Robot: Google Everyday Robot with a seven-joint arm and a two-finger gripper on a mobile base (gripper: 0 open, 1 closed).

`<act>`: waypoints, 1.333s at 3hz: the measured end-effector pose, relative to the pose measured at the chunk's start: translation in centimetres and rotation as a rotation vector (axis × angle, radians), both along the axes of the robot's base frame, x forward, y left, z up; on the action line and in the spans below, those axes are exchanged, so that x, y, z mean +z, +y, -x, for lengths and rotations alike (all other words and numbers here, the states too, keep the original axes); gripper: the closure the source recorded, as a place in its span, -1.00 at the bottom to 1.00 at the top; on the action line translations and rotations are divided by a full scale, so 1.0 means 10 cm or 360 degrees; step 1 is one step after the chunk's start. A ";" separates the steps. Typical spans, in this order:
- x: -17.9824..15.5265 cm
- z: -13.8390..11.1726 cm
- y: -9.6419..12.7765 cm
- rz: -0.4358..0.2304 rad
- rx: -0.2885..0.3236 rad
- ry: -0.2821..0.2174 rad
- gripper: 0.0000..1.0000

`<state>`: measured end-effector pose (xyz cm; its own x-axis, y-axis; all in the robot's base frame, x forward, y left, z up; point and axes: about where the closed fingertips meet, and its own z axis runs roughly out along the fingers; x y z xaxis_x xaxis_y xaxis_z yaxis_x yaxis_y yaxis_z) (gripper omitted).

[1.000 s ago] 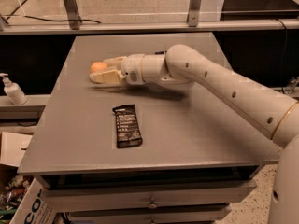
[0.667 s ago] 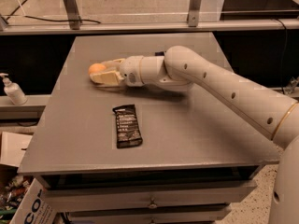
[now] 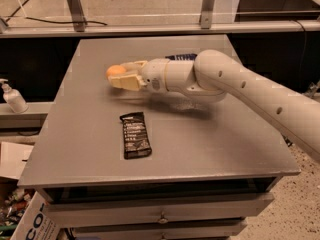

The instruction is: Move orange near rxbar blueberry

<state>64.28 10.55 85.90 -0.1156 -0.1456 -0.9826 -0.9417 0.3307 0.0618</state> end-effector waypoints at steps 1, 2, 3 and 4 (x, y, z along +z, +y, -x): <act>0.16 0.21 -0.60 0.0014 -0.0118 -0.0043 1.00; 0.06 0.38 -1.33 0.0052 -0.0310 0.0003 1.00; -0.04 0.51 -2.17 0.0010 -0.0564 0.0045 1.00; -0.04 0.51 -2.17 0.0010 -0.0564 0.0045 1.00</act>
Offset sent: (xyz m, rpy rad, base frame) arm -0.0611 -0.2404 -0.0158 -0.0696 0.0527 -0.3704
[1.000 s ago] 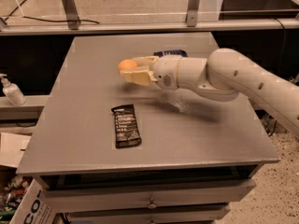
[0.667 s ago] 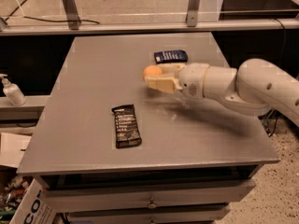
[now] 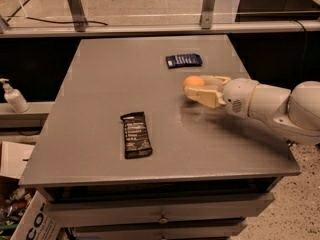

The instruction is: Move orange near rxbar blueberry

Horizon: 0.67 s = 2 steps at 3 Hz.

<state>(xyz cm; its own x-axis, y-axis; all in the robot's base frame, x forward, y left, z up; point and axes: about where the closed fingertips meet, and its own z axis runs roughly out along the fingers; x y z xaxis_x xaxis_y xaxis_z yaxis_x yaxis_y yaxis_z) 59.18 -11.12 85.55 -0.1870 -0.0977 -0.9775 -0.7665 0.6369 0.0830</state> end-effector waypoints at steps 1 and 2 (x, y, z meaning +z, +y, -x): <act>0.10 -0.10 0.06 0.0034 0.0024 -0.0053 1.00; 0.21 -0.36 0.05 0.0083 0.0024 -0.0113 1.00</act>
Offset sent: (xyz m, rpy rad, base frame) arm 0.0711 -0.0028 0.0368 -0.0908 -0.1203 0.0040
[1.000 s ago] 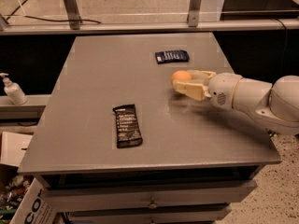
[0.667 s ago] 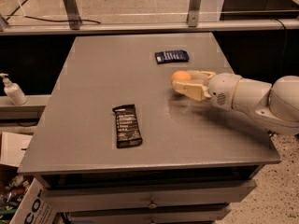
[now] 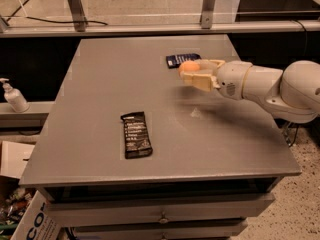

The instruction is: Move orange near rxbar blueberry

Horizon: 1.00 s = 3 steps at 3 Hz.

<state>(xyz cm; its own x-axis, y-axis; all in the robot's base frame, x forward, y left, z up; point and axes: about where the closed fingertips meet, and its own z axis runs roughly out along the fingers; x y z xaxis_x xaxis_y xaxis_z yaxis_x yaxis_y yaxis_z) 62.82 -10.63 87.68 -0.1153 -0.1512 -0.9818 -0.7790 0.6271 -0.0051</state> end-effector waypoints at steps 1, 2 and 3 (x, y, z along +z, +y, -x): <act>0.01 -0.32 -0.08 0.0061 -0.0035 -0.0022 1.00; -0.07 -0.66 -0.26 0.0116 -0.0118 -0.0013 1.00; -0.17 -0.93 -0.40 0.0145 -0.0181 0.0009 1.00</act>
Offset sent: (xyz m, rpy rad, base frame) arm 0.1090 -0.0585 -0.0182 -0.1175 0.0017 -0.1539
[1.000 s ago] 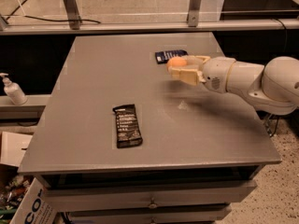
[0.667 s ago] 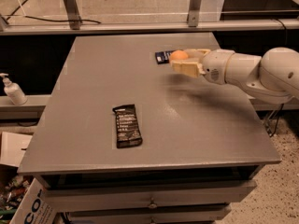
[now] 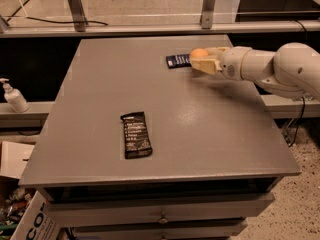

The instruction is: Move orange near rxbar blueberry

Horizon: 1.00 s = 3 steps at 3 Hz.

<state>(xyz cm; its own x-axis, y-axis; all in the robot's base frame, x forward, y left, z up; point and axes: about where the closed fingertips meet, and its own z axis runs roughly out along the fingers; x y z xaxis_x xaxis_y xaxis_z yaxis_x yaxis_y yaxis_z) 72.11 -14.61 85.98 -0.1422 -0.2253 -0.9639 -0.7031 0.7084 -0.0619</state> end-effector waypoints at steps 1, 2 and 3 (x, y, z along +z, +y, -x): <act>-0.11 -0.15 -0.04 0.0017 -0.0024 0.0026 1.00; -0.20 -0.20 -0.11 0.0028 -0.0046 0.0052 1.00; -0.27 -0.20 -0.15 0.0033 -0.0066 0.0077 0.66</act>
Offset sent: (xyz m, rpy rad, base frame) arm 0.0244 -0.0249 -0.0300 -0.0270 0.0502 -0.0550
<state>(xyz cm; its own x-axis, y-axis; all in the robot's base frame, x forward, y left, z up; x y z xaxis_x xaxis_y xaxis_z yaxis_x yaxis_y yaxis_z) 74.09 -16.12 83.32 -0.1982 -0.2382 -0.9508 -0.6757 0.7359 -0.0436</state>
